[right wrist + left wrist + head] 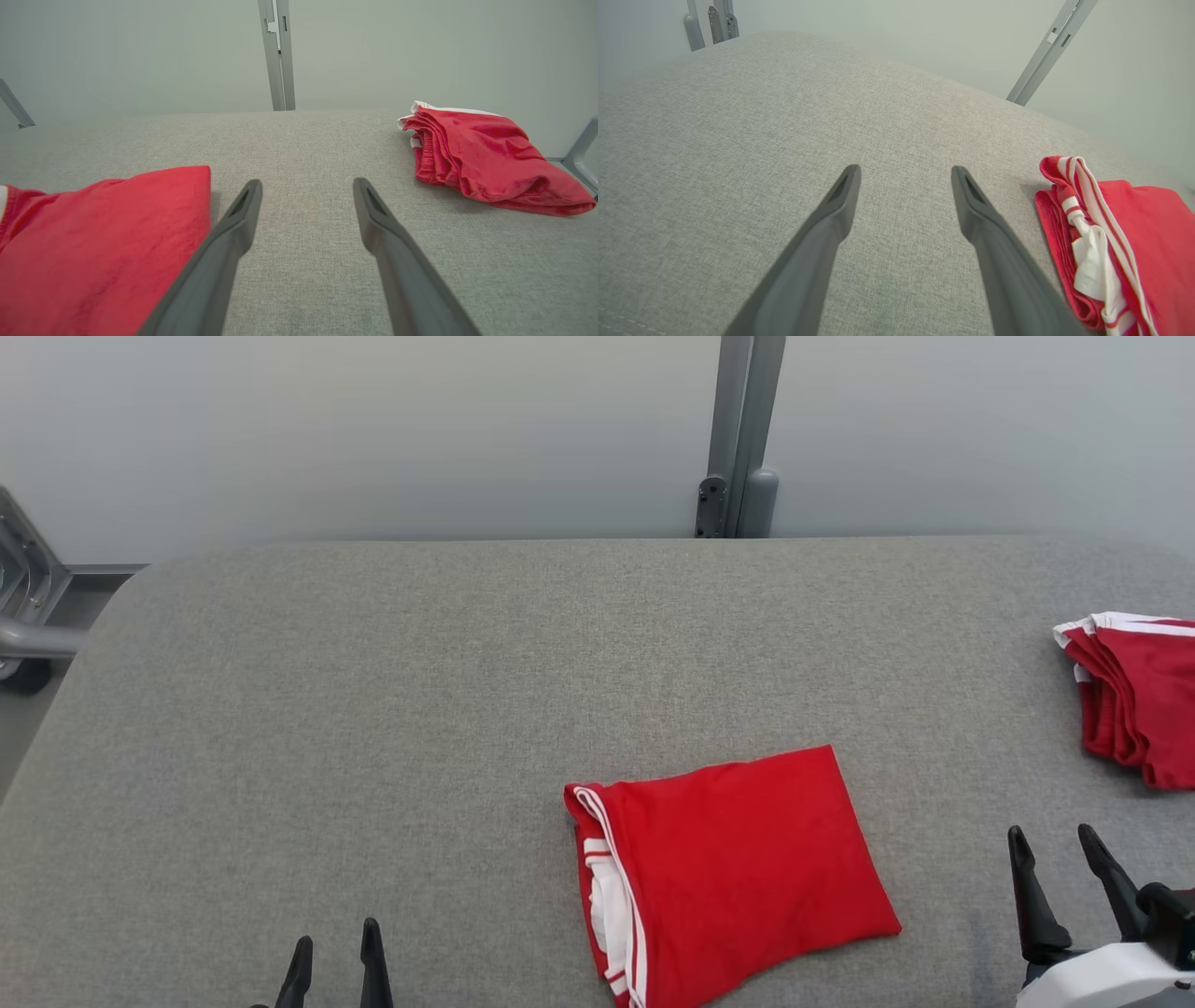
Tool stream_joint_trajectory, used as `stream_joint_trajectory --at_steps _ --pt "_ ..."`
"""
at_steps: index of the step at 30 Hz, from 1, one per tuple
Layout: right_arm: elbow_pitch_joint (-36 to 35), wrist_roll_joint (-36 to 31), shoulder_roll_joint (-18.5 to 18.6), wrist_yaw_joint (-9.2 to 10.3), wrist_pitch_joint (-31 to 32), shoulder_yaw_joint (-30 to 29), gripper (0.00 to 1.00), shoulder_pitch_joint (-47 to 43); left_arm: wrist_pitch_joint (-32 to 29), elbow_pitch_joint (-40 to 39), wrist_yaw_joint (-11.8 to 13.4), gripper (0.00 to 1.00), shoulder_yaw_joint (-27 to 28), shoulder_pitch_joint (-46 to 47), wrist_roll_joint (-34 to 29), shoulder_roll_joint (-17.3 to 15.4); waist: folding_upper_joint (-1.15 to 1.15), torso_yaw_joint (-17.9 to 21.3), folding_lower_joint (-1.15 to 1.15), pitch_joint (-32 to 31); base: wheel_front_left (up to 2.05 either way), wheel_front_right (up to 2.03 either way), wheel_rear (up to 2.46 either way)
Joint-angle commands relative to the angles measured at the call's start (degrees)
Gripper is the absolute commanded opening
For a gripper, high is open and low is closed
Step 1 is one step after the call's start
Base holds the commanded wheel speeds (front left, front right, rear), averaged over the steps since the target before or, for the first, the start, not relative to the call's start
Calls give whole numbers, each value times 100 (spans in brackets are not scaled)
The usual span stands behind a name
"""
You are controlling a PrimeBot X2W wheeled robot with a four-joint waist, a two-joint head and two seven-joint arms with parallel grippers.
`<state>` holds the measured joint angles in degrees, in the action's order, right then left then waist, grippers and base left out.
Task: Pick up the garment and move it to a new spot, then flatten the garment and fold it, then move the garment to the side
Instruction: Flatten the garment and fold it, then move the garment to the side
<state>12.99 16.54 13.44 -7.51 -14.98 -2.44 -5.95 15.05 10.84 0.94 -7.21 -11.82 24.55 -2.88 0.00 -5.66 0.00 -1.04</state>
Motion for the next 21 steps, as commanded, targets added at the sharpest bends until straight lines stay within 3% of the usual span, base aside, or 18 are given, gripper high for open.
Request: stream_joint_trajectory --at_steps 1,6,11,21 --pt "-17 -52 -58 4 -21 -60 100 -107 14 -26 -34 100 21 -20 -34 -7 0 21 0 -15 0 0 0" --pt "-79 -4 -191 4 -23 -46 100 -68 14 -56 -40 100 20 -29 -31 -7 0 23 0 -14 0 0 0" --pt "47 429 6 4 -3 527 100 211 14 -96 -57 100 8 28 -86 -7 0 -52 0 51 0 0 0" --pt "224 1980 842 3 2253 1716 100 1277 14 -168 -117 100 -19 314 -172 -7 0 -350 0 608 0 0 0"
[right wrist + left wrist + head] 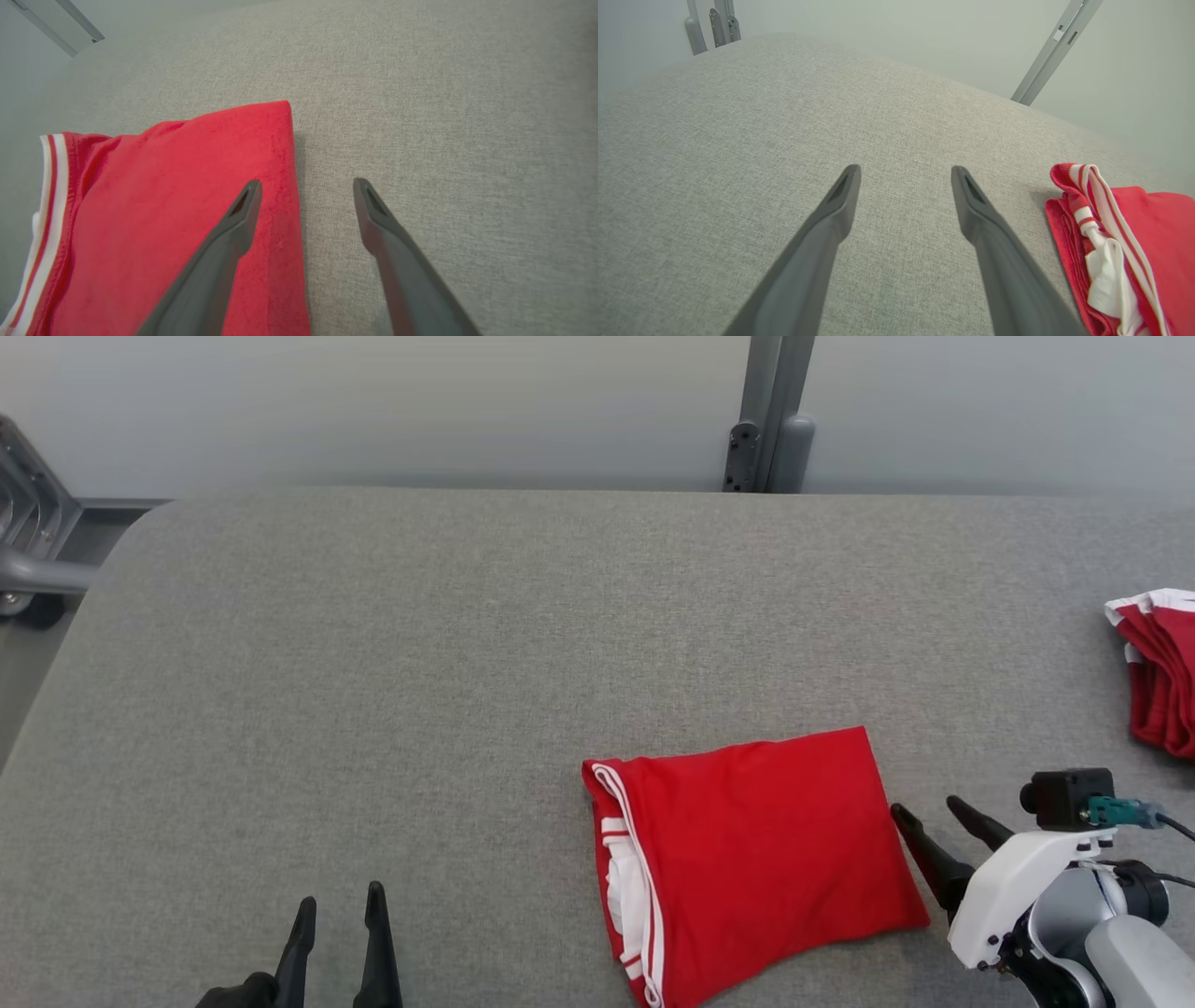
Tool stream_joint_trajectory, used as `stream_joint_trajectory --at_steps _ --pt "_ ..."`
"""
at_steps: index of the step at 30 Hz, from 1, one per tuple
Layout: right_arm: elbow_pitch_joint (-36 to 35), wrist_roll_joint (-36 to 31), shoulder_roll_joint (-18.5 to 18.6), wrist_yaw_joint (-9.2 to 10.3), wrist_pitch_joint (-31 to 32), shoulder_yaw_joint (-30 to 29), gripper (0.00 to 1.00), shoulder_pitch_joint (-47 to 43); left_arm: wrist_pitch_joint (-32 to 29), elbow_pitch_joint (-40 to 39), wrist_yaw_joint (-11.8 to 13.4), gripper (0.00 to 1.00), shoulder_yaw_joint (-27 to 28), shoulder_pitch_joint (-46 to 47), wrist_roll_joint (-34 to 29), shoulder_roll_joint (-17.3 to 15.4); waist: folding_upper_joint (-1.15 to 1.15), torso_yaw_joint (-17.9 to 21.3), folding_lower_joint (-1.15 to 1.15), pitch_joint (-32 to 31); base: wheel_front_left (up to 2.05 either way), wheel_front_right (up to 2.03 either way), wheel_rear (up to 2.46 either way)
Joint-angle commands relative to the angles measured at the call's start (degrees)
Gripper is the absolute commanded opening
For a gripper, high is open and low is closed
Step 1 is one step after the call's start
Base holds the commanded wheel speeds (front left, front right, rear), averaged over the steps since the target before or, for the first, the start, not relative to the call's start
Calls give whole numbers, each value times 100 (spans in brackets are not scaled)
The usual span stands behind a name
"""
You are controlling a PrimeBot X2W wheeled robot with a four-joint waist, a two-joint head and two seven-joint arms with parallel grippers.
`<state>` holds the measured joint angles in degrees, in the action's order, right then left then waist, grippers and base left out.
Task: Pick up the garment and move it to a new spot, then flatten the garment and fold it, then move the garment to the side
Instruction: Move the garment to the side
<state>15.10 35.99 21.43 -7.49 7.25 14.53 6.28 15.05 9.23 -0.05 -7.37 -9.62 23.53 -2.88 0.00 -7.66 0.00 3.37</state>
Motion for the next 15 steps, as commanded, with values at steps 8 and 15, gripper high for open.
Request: stream_joint_trajectory --at_steps 8,15 --pt "483 620 95 2 906 263 100 488 14 25 -5 100 -59 279 1 -7 0 -429 0 392 0 0 0" --pt "395 1140 202 2 855 384 0 660 14 -24 31 100 -33 306 29 -7 0 -367 0 514 0 0 0"
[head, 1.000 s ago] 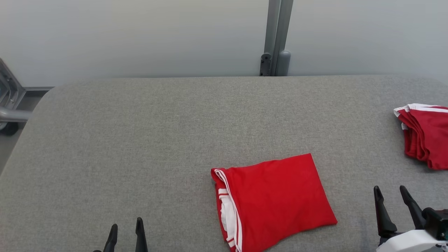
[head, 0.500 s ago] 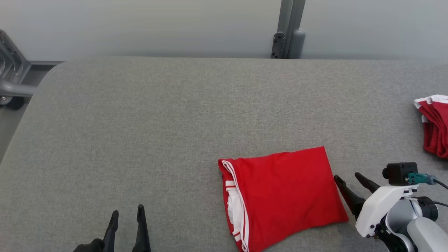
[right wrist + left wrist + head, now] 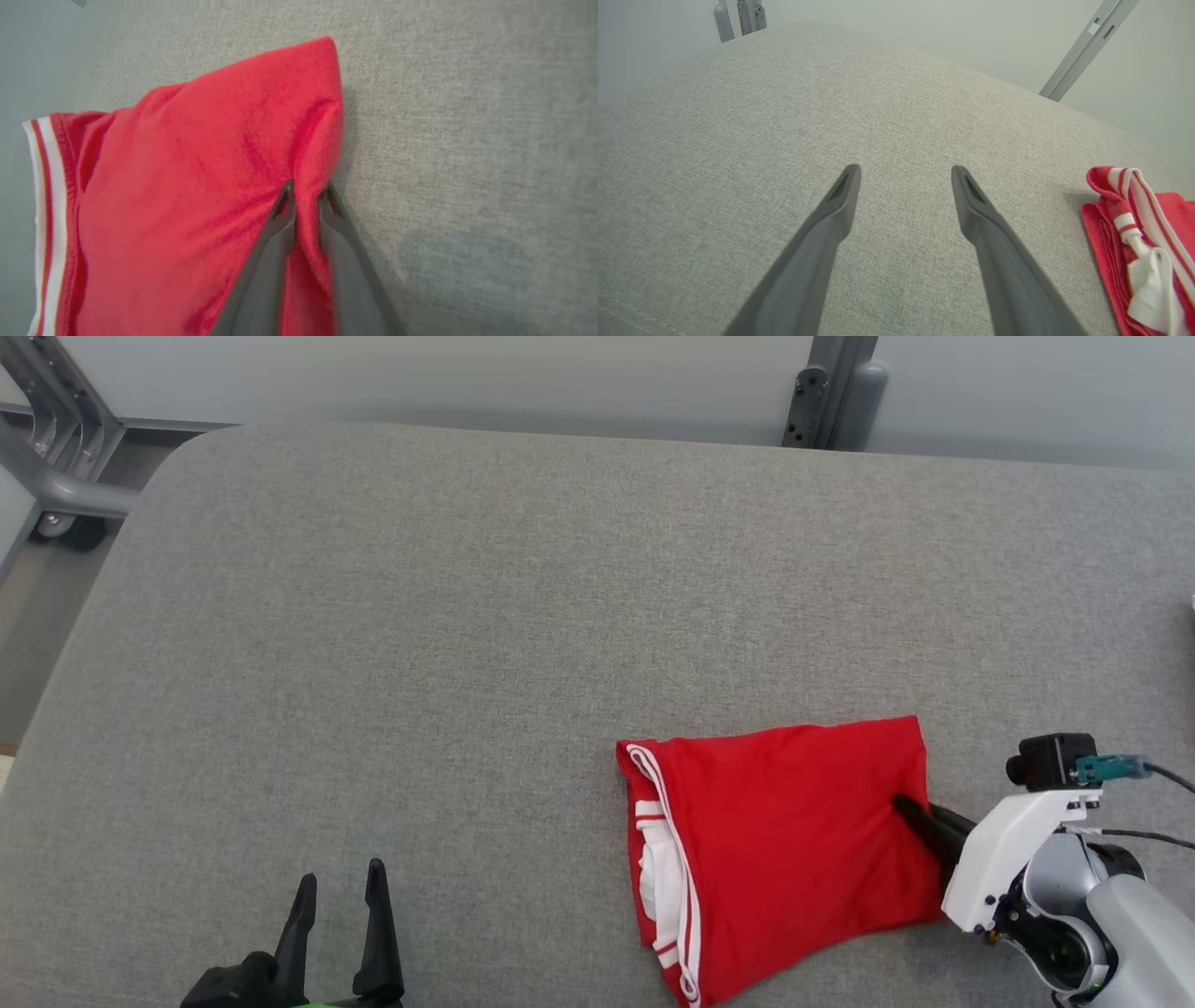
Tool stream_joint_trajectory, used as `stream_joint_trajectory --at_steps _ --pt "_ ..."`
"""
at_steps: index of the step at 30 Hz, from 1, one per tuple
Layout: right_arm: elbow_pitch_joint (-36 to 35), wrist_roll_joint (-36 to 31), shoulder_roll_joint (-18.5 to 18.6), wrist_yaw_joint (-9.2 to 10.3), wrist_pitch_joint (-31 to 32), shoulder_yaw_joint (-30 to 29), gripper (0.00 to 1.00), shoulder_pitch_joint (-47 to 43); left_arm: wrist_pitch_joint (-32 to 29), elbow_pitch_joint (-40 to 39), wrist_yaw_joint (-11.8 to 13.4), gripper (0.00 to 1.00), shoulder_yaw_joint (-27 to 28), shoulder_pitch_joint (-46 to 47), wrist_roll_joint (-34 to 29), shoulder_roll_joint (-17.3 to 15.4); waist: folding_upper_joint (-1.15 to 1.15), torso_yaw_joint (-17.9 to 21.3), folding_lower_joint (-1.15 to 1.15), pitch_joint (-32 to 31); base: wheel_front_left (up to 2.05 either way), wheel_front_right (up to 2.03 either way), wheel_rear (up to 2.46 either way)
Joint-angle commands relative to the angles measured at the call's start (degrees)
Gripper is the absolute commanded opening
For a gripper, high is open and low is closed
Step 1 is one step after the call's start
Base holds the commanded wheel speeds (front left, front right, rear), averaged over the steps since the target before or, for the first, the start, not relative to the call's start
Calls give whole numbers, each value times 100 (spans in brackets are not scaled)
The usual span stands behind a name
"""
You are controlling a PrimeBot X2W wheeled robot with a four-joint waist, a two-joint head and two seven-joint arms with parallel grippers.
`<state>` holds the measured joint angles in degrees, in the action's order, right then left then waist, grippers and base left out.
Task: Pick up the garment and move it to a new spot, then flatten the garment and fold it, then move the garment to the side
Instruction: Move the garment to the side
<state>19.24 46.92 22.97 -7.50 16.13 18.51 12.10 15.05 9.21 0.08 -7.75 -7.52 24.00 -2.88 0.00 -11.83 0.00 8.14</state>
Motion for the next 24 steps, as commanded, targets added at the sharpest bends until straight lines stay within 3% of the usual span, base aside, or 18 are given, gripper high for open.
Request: stream_joint_trajectory --at_steps 1,6,14,24 --pt "-58 107 99 3 -65 -25 0 125 14 -32 18 100 16 98 -11 -7 0 97 0 55 0 0 0" --pt "-250 274 483 4 -122 -293 0 499 14 -53 -21 100 50 175 -55 -7 0 448 0 195 0 0 0" --pt "-428 27 1261 3 295 -910 0 1387 14 -13 -158 100 76 388 -292 -8 0 1019 0 474 0 0 0" --pt "-601 -264 1785 3 909 -1670 0 1942 14 -84 -334 100 187 530 -649 -8 0 1189 0 623 0 0 0"
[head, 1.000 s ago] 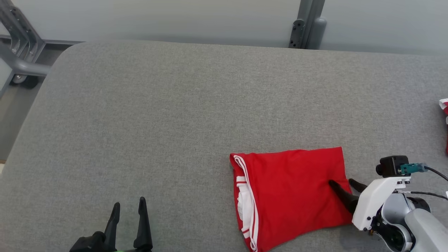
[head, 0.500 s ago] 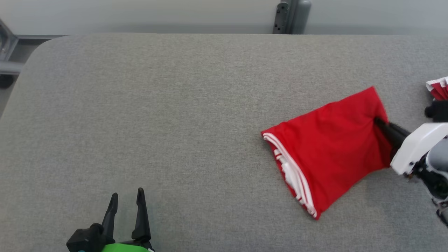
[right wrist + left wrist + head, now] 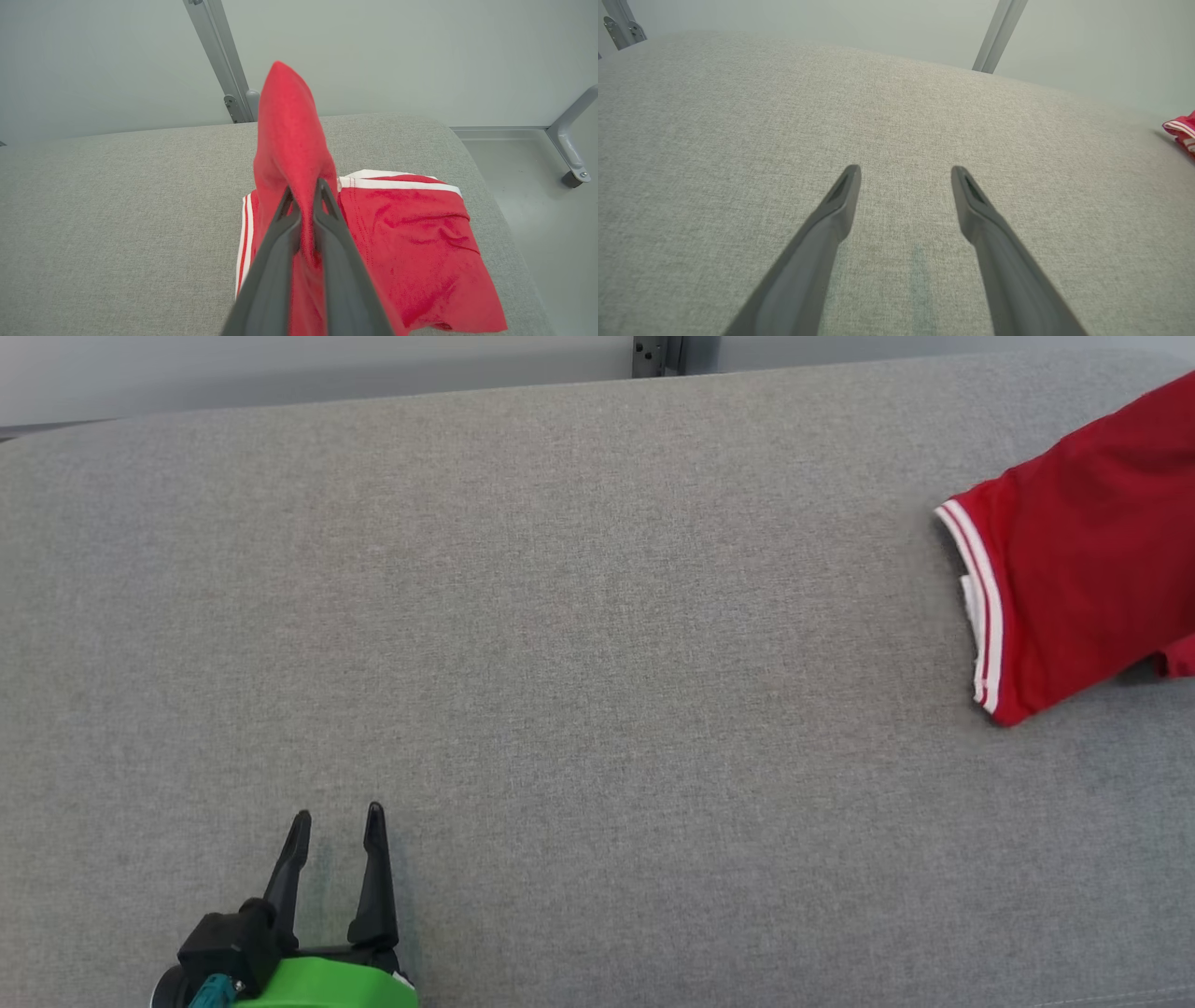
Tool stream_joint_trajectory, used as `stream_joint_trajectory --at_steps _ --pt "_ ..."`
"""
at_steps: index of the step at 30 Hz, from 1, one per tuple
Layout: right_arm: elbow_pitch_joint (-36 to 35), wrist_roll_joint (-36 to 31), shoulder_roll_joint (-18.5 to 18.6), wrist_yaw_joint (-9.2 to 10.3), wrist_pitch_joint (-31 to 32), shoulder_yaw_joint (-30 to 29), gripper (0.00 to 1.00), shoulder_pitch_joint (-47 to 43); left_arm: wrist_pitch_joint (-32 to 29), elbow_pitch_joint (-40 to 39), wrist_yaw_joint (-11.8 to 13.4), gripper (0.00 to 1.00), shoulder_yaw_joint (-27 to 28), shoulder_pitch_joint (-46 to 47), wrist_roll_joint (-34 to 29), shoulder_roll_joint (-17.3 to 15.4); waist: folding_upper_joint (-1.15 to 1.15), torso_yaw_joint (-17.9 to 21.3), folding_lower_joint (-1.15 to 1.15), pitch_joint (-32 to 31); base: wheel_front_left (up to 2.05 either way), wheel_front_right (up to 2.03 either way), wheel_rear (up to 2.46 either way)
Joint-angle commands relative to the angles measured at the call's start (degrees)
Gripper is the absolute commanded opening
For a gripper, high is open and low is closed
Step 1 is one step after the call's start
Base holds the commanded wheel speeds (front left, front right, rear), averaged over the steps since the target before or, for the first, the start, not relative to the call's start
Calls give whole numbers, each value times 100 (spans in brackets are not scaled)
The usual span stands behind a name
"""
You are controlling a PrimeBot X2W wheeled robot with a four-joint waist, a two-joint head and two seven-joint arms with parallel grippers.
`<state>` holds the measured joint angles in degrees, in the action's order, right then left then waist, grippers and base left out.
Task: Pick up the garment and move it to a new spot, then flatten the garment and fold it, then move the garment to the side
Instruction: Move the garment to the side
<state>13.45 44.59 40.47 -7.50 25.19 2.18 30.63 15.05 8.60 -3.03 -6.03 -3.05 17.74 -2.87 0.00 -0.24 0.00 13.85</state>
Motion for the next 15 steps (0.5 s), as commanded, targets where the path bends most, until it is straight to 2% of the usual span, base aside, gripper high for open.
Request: stream_joint_trajectory --at_steps 1,14,15 --pt "-17 -49 66 3 53 -113 0 151 14 -30 -38 100 24 97 -34 -9 0 24 0 79 0 0 0" --pt "439 -495 67 3 583 -762 0 497 14 3 -59 100 74 148 -86 -9 0 -101 0 235 0 0 0" --pt "520 -592 77 3 604 -820 23 485 14 8 -61 100 77 151 -89 -9 0 -107 0 236 0 0 0"
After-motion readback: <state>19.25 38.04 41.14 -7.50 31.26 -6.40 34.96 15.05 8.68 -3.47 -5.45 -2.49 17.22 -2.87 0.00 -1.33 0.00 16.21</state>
